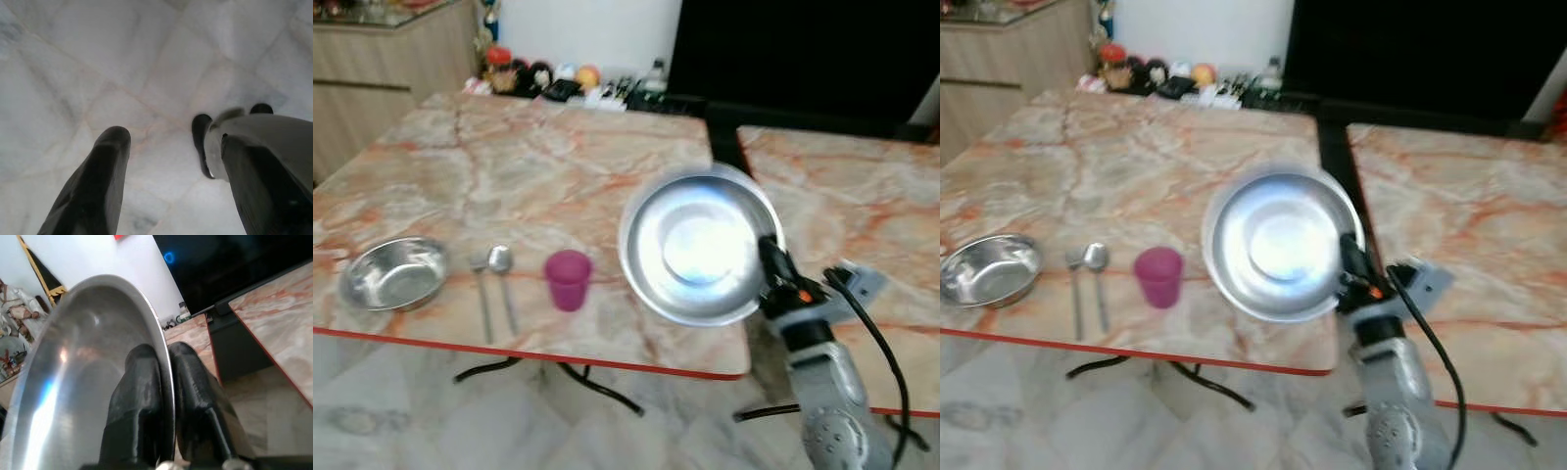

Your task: Setting the table

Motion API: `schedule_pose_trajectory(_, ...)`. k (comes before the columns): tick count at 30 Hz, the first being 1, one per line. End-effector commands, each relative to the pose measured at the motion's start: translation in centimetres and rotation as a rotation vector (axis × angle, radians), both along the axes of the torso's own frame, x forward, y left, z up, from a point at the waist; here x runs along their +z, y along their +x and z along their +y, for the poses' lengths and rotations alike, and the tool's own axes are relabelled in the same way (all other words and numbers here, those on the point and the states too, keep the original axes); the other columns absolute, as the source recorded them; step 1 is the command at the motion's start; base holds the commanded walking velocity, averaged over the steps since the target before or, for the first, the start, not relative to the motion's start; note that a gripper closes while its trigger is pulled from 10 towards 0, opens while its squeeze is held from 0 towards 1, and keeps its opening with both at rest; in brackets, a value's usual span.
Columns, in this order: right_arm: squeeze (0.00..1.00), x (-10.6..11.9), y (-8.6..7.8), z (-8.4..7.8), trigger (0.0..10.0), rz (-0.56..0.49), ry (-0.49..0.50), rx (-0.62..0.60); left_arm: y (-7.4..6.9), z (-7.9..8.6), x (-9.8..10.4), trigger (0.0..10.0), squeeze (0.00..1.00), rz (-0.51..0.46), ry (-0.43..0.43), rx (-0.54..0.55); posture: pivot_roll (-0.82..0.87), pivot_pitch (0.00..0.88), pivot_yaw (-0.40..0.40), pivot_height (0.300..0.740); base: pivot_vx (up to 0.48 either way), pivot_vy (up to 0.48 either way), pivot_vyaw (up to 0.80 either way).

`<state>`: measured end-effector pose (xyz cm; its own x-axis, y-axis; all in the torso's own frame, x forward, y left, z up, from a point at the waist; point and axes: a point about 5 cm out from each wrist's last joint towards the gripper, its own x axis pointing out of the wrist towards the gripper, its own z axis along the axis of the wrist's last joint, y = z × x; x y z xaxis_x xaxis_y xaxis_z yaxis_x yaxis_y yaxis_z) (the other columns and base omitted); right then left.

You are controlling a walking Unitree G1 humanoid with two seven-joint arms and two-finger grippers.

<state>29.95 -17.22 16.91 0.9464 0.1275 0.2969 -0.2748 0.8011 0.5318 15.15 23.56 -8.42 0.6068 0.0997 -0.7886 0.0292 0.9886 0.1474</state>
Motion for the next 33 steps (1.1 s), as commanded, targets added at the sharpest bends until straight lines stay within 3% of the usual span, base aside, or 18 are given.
schedule_pose_trajectory(1, 0.0, 1.0, 0.2, 0.6, 10.0, -0.038, -0.007, 0.018, -0.7, 0.0, -0.3, 10.0, 0.0, 0.035, 0.006, -0.017, 0.0, 0.098, -0.052, 0.74, 0.0, -0.472, 0.0)
schedule_pose_trajectory(16, 0.0, 1.0, 0.4, -0.3, 10.0, -0.058, 0.063, -0.056, -1.3, 0.6, -0.3, 10.0, 0.0, 0.047, 0.014, -0.016, 0.01, 0.079, -0.039, 0.74, 0.0, -0.472, 0.0)
schedule_pose_trajectory(24, 0.0, 0.0, 0.4, -4.2, 10.0, 0.007, 0.151, -0.309, -1.3, 0.7, -0.3, 10.0, 0.0, 0.052, 0.014, -0.025, 0.0, 0.074, -0.034, 0.74, 0.0, -0.472, 0.0)
schedule_pose_trajectory(33, 0.0, -0.4, 0.2, -5.5, 10.0, 0.025, 0.162, -0.388, -1.0, 0.6, -0.3, 10.0, 0.0, 0.046, 0.012, -0.034, 0.0, 0.099, -0.034, 0.74, 0.0, -0.472, 0.0)
